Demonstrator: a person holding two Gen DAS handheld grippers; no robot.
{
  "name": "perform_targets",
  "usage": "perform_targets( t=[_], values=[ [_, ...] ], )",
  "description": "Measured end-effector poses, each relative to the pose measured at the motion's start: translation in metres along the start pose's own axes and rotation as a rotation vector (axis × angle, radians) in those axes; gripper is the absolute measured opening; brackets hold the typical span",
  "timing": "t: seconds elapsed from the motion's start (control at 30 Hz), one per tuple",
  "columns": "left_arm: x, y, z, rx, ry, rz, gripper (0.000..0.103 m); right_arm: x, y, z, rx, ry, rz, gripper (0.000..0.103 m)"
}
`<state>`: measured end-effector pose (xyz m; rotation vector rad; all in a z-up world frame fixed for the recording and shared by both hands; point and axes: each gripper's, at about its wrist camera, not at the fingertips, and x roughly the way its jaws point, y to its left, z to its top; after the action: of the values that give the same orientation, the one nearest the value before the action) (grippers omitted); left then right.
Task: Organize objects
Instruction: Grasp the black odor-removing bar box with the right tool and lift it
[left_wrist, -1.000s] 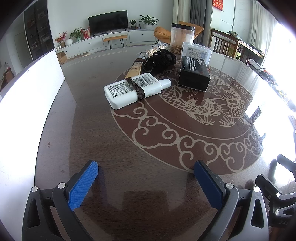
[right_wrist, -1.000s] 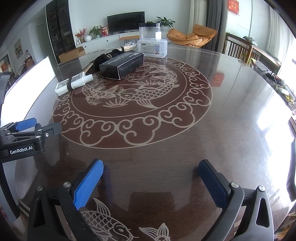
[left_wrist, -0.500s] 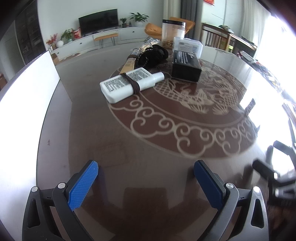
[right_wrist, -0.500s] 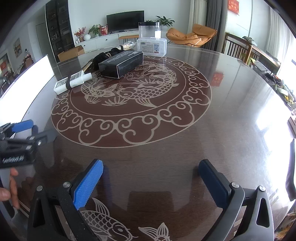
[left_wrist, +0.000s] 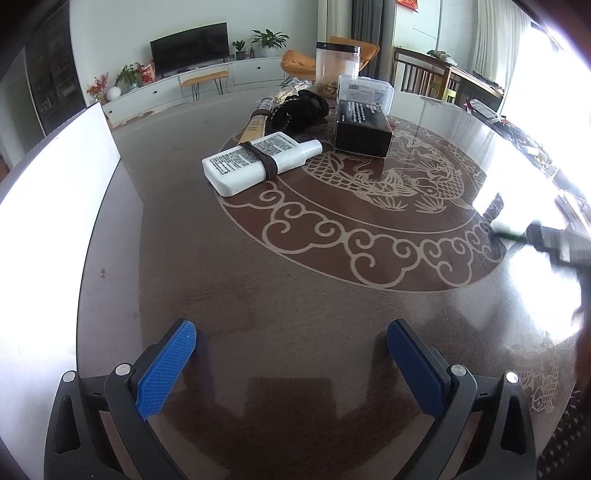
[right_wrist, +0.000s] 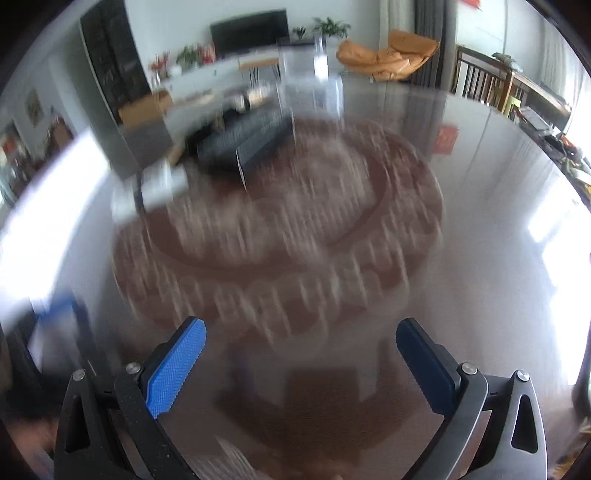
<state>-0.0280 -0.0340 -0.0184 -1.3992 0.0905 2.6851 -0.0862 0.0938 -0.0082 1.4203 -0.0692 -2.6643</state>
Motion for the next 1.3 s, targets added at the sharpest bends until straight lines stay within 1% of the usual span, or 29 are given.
perform_targets(
  t=[0.07,0.17,0.23,0.33,0.4,0.43,0.5,0.53,0.57,0.67,0.77,0.93,0.97,1.03,1.13,1.17,1.2,1.27,1.3],
  values=[
    [0.000,0.000,0.000,0.000,0.000,0.000,0.103,0.008,0.007,0.041,0.044,-0.030,0.043,0.103],
    [0.000,0.000,0.000,0.000,0.000,-0.001,0.103,0.034,0.020,0.098,0.122,-0.023,0.078,0.103],
    [-0.001,0.001,0.000,-0.001,0.000,-0.001,0.103,0.057,0.029,0.127,0.193,0.000,0.093,0.103],
    [-0.001,0.000,0.000,-0.002,-0.001,-0.001,0.103,0.087,0.040,0.150,0.231,0.067,0.089,0.103],
    [-0.001,0.001,0.000,-0.005,-0.001,0.000,0.103,0.108,0.047,0.157,0.200,0.129,0.048,0.103],
    [-0.001,0.001,0.001,-0.007,-0.002,0.000,0.103,0.116,0.049,0.157,0.182,0.153,0.022,0.101],
    [-0.001,0.000,0.001,-0.004,-0.001,0.003,0.103,0.119,0.042,0.152,0.175,0.151,0.017,0.067],
    [-0.001,0.000,0.001,-0.006,-0.002,0.003,0.103,0.118,0.036,0.147,0.183,0.140,0.048,0.065],
    [-0.001,0.000,0.001,-0.006,-0.002,0.003,0.103,0.114,0.031,0.142,0.186,0.128,0.064,0.062],
    [-0.001,0.000,0.002,-0.007,-0.002,0.004,0.103,0.100,0.016,0.123,0.159,0.105,0.059,0.061],
    [-0.001,0.000,0.001,-0.008,-0.002,0.004,0.103,0.079,-0.009,0.092,0.162,0.083,0.095,0.062],
    [-0.001,0.000,0.001,-0.007,-0.002,0.004,0.103,0.029,-0.033,0.026,0.050,0.045,0.025,0.060],
    [-0.001,0.000,0.001,-0.007,-0.001,0.004,0.103,0.015,-0.036,0.006,0.024,0.033,0.004,0.060],
    [-0.001,0.000,0.001,-0.007,-0.001,0.004,0.103,-0.002,-0.040,-0.017,0.000,0.026,-0.003,0.060],
    [-0.001,0.000,0.001,-0.008,-0.001,0.004,0.103,-0.017,-0.039,-0.041,-0.017,-0.013,0.000,0.060],
    [-0.001,0.000,0.001,-0.008,-0.001,0.004,0.103,-0.020,-0.037,-0.045,-0.026,-0.025,-0.003,0.064],
    [-0.001,0.000,0.001,-0.008,-0.001,0.004,0.103,-0.019,-0.036,-0.050,-0.044,-0.038,-0.004,0.075],
    [-0.001,0.000,0.001,-0.010,-0.001,0.006,0.103,-0.018,-0.033,-0.055,-0.077,-0.055,-0.010,0.086],
    [-0.001,-0.001,0.001,-0.011,-0.001,0.008,0.103,-0.018,-0.032,-0.057,-0.085,-0.065,-0.009,0.086]
  ],
)
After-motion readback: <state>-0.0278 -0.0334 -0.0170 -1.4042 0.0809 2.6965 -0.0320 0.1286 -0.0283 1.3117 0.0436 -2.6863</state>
